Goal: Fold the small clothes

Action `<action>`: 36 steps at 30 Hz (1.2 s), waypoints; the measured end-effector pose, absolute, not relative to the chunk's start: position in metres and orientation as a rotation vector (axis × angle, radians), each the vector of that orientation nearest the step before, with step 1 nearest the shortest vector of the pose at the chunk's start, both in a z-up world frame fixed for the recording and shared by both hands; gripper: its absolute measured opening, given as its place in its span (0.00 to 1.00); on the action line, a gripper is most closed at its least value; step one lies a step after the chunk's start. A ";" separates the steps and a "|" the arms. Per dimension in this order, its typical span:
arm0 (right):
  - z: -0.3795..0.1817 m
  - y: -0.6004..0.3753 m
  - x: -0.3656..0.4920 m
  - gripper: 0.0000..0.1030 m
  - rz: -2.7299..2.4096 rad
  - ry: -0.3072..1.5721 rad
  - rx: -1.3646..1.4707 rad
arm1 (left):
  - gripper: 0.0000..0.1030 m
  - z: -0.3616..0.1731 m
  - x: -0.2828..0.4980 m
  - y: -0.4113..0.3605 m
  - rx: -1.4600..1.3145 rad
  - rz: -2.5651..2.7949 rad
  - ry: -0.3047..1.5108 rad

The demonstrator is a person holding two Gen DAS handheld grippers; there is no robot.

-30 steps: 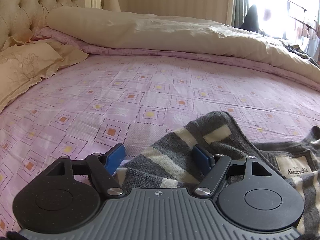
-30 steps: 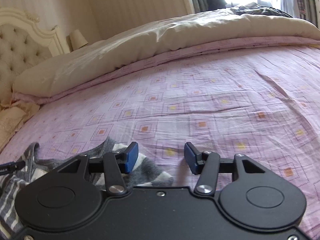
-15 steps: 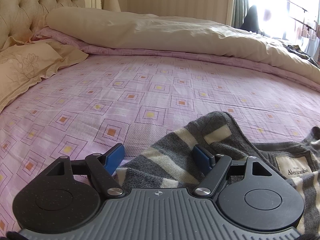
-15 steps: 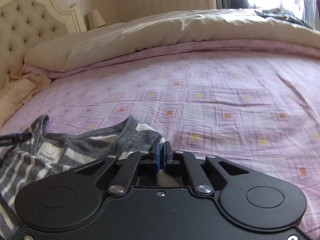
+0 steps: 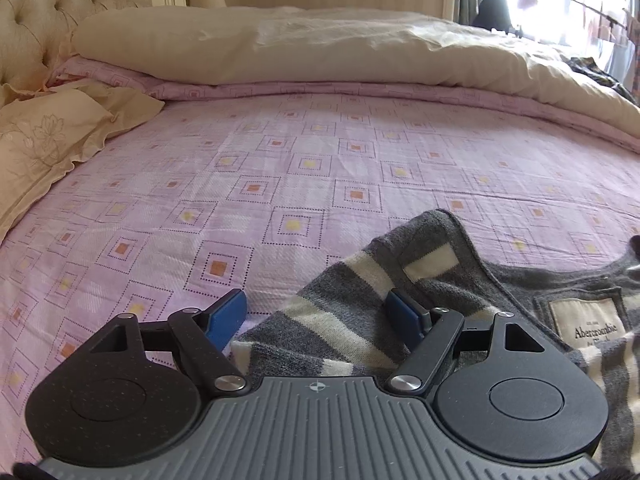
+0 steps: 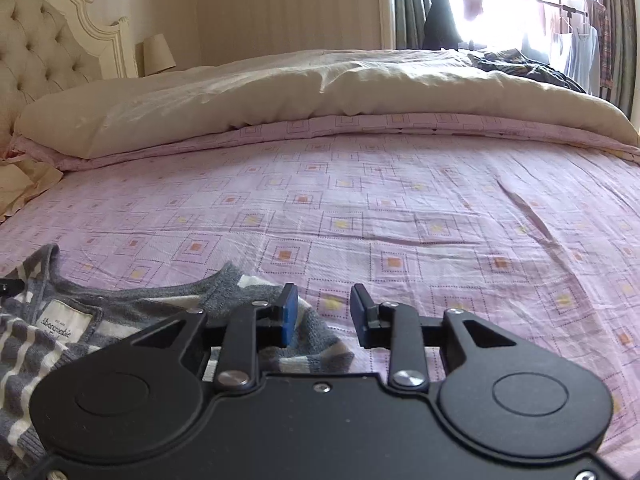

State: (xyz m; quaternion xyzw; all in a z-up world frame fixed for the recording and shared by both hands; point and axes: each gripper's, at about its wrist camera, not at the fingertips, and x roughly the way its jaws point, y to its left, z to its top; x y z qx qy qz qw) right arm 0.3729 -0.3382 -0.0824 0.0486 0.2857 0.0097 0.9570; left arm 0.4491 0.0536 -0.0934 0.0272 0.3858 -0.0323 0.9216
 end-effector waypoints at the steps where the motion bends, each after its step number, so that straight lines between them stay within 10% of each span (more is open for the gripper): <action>1: -0.078 -0.337 0.375 0.41 0.034 0.576 0.094 | 0.72 -0.089 0.453 0.056 0.031 -0.076 0.818; 19: -0.094 -0.309 0.421 0.50 0.240 0.680 0.008 | 0.81 -0.099 0.501 0.034 0.119 -0.146 0.875; 23: -0.096 -0.304 0.419 0.18 0.301 0.684 0.000 | 0.82 -0.100 0.499 0.036 0.103 -0.149 0.857; 31: -0.102 -0.307 0.426 0.15 0.155 0.634 0.032 | 0.92 -0.104 0.491 0.032 0.099 -0.107 0.796; 33: -0.102 -0.310 0.424 0.28 0.140 0.623 0.039 | 0.96 -0.104 0.492 0.034 0.083 -0.095 0.798; 36: -0.092 -0.321 0.416 0.81 0.144 0.609 0.099 | 0.93 -0.096 0.492 0.036 0.067 -0.094 0.825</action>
